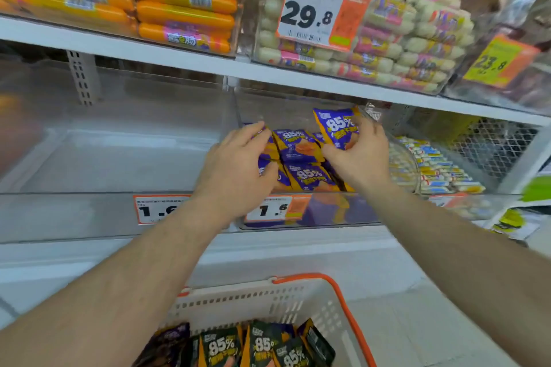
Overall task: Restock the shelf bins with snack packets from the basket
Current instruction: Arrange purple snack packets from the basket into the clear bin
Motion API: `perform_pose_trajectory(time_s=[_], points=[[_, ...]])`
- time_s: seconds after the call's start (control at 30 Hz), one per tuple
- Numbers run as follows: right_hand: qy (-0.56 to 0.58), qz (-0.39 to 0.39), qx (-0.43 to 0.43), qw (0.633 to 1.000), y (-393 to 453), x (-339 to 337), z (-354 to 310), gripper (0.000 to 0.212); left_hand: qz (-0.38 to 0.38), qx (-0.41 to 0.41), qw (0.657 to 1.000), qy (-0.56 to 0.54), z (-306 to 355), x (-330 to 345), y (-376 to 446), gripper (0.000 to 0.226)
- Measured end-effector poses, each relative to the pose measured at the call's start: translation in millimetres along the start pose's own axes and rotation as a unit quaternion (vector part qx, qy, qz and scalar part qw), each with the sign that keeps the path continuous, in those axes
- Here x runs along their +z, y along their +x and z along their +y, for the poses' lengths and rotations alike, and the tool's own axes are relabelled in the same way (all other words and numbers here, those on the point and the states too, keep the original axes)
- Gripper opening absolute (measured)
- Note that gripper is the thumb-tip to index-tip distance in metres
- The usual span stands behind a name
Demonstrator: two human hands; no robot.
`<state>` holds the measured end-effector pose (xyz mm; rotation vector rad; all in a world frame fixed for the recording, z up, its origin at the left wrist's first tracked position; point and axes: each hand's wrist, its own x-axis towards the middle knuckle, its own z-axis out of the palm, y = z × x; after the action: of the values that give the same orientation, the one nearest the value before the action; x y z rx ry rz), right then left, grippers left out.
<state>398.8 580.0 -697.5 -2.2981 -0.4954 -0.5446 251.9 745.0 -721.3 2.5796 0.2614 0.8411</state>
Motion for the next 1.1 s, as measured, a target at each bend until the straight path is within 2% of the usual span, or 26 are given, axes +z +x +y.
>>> perform_pose_trajectory(time_s=[0.17,0.37,0.43,0.53,0.57,0.8,1.0,1.1], points=[[-0.175,-0.083,0.081,0.978,60.5,33.8,35.4,0.091,0.034,0.009,0.999,0.038,-9.1,24.2,8.9,0.054],[-0.268,-0.132,0.073,0.951,101.3,62.0,50.2,0.083,0.066,0.03,0.995,0.065,-10.2,29.3,10.8,0.048],[-0.261,-0.156,0.083,0.949,106.4,72.0,55.8,0.07,0.06,0.029,0.995,0.07,-9.7,29.7,10.4,0.049],[-0.251,-0.202,0.086,0.943,107.1,84.7,64.5,0.032,0.056,0.019,0.996,0.068,-8.8,30.1,10.0,0.05],[-0.253,-0.221,0.078,0.939,106.4,88.2,67.3,0.027,0.057,0.02,0.996,0.069,-9.0,30.2,9.8,0.049],[-0.25,-0.317,0.036,0.914,114.7,99.8,79.9,0.047,0.078,0.03,0.993,0.082,-8.2,29.2,8.8,0.046],[-0.248,-0.316,0.01,0.916,115.0,92.8,79.1,0.033,0.081,0.036,0.992,0.087,-8.6,30.3,8.1,0.043],[-0.202,-0.294,0.044,0.933,111.0,84.1,75.8,0.04,0.055,0.031,0.995,0.071,-10.0,27.8,7.9,0.045]])
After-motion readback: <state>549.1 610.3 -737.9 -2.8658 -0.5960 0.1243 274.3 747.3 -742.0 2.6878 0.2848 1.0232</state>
